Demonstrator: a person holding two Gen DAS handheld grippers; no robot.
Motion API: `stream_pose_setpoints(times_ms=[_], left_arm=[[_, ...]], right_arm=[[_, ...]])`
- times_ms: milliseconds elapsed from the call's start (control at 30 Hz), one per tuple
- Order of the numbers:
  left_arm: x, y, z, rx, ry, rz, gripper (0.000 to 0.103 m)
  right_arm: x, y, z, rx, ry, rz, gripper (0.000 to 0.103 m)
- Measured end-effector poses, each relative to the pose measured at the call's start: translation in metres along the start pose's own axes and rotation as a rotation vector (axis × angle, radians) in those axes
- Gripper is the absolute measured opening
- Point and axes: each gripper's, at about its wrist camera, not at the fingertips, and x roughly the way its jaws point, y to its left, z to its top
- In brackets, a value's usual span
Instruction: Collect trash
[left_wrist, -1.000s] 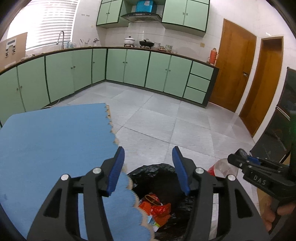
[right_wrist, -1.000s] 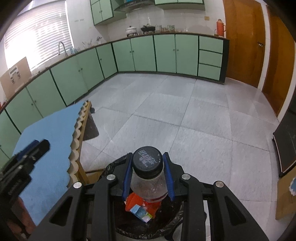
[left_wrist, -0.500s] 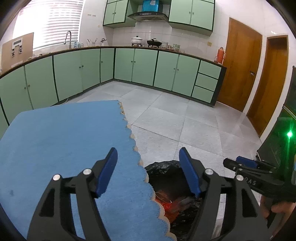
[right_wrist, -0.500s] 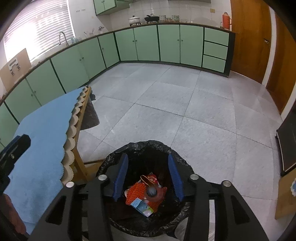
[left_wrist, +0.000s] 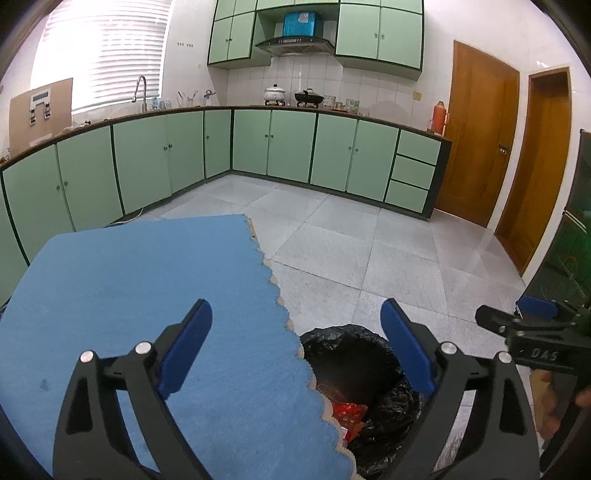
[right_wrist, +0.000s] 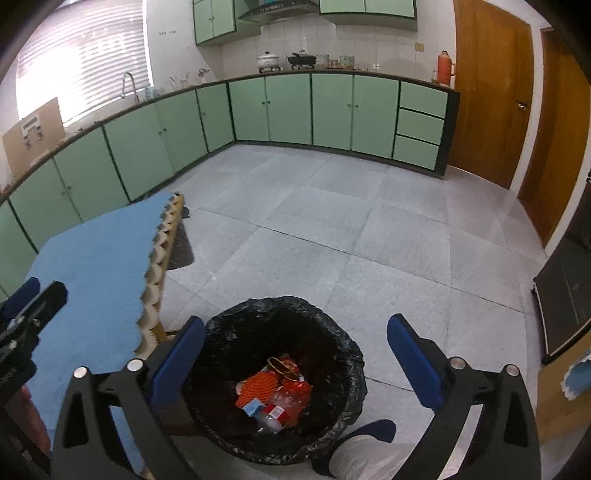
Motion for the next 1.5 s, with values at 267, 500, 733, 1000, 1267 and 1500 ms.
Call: stream_pose_setpoints(times_ms=[267,500,733,1000,1267,1500], left_arm=[[-0.043,0.004,0.000,-0.003,-0.038,0.000,0.094],[-0.080,0.004,-0.005,-0.001,-0.061,0.014,0.094],[-0.104,0.001,-0.014,0.018,-0.062,0.017,0.094],[-0.121,0.002,-0.021,0.020,-0.063,0.012,0.094],[-0.130,0.001,-0.026,0.023,-0.066,0.015,0.094],[-0.134,-0.001,-0.026,0.028,-0.071,0.022,0.094]], right_arm=[[-0.049,0.012,-0.009,-0.034,-0.057,0.049,0.097],[-0.087,0.019,-0.021,-0.032,-0.097,0.094,0.097],[-0.108,0.025,-0.032,-0.039,-0.115,0.109,0.097],[-0.122,0.033,-0.040,-0.051,-0.126,0.125,0.097],[-0.127,0.033,-0.049,-0.049,-0.127,0.139,0.097],[-0.130,0.032,-0.051,-0.047,-0.133,0.142,0.097]])
